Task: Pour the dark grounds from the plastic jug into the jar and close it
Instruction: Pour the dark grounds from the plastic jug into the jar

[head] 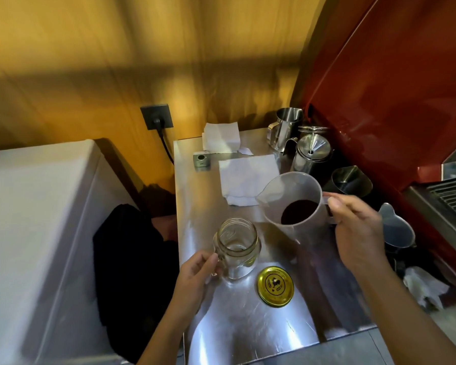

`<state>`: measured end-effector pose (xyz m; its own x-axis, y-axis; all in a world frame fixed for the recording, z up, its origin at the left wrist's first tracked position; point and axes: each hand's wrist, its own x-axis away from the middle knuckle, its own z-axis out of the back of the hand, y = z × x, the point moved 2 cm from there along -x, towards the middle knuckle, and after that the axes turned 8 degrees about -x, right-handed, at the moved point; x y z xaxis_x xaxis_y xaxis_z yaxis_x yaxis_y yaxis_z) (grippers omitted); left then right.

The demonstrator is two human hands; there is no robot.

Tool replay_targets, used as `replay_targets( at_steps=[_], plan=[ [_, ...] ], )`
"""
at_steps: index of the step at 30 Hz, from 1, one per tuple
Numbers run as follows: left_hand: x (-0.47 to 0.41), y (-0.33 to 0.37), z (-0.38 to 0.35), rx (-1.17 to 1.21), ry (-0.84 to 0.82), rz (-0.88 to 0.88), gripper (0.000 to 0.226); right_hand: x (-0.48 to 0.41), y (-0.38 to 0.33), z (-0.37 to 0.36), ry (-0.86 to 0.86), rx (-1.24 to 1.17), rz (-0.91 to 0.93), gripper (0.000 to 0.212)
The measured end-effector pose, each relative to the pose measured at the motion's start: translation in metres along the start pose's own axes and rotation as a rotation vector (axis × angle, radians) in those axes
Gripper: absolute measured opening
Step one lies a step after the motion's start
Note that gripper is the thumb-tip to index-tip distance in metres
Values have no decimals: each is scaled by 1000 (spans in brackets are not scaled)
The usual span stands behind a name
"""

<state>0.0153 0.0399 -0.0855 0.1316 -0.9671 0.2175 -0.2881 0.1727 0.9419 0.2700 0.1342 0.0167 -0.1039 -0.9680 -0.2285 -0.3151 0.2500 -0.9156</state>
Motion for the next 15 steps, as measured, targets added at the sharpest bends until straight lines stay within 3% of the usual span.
replay_targets(
  at_steps=[10, 12, 15],
  plan=[
    [5, 5, -4, -65, 66, -57, 13, -27, -36, -26, -277, 136, 61, 10],
    [6, 13, -4, -218, 138, -135, 20, -30, -41, -34, -332, 176, 67, 13],
    [8, 18, -6, -266, 151, -184, 30, -33, -47, -43, -392, 222, 75, 14]
  ],
)
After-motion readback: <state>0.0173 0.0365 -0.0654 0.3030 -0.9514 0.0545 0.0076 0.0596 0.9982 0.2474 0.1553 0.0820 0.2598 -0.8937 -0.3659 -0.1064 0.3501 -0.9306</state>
